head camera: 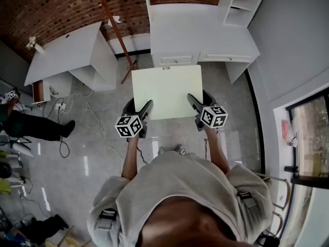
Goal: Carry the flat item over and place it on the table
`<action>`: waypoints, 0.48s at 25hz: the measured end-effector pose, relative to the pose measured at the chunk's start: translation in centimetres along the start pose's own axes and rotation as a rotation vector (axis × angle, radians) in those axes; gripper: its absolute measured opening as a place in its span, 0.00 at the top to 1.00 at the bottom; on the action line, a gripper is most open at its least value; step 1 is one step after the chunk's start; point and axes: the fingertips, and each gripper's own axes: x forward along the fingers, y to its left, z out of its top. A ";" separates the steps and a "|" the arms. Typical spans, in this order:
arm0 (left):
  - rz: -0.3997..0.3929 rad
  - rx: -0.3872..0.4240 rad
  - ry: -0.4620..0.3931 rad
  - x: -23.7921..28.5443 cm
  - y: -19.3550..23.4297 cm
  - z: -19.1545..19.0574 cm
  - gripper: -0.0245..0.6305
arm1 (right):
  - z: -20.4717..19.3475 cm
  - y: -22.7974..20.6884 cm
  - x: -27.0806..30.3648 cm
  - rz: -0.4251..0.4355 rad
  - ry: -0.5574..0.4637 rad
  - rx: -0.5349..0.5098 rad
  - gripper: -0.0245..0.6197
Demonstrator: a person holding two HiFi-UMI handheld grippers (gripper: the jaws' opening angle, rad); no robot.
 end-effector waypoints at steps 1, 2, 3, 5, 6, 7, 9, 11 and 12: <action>-0.001 0.001 0.000 0.0 0.0 0.0 0.34 | 0.0 0.0 0.0 -0.001 0.000 0.000 0.41; -0.001 0.001 0.000 0.0 0.1 0.1 0.34 | 0.0 0.0 0.0 -0.001 0.000 0.001 0.41; -0.002 0.001 -0.001 -0.1 0.1 0.1 0.34 | -0.1 0.0 0.0 -0.001 0.000 0.002 0.41; -0.002 0.001 0.000 -0.2 0.1 0.0 0.34 | -0.1 0.1 0.0 0.000 -0.001 0.004 0.41; -0.002 0.001 0.001 -0.2 0.0 0.0 0.34 | -0.1 0.2 -0.1 0.000 -0.001 0.005 0.41; -0.003 0.001 0.002 -0.3 -0.1 0.0 0.34 | 0.0 0.2 -0.2 0.000 -0.002 0.005 0.42; -0.003 0.000 0.002 -0.3 -0.2 0.0 0.34 | 0.0 0.1 -0.3 -0.001 -0.002 0.004 0.42; -0.002 -0.002 0.003 -0.3 -0.4 -0.1 0.34 | 0.0 0.0 -0.5 0.002 -0.004 0.005 0.42; -0.002 -0.002 0.003 -0.3 -0.4 -0.2 0.34 | 0.0 0.0 -0.6 0.005 -0.005 0.009 0.42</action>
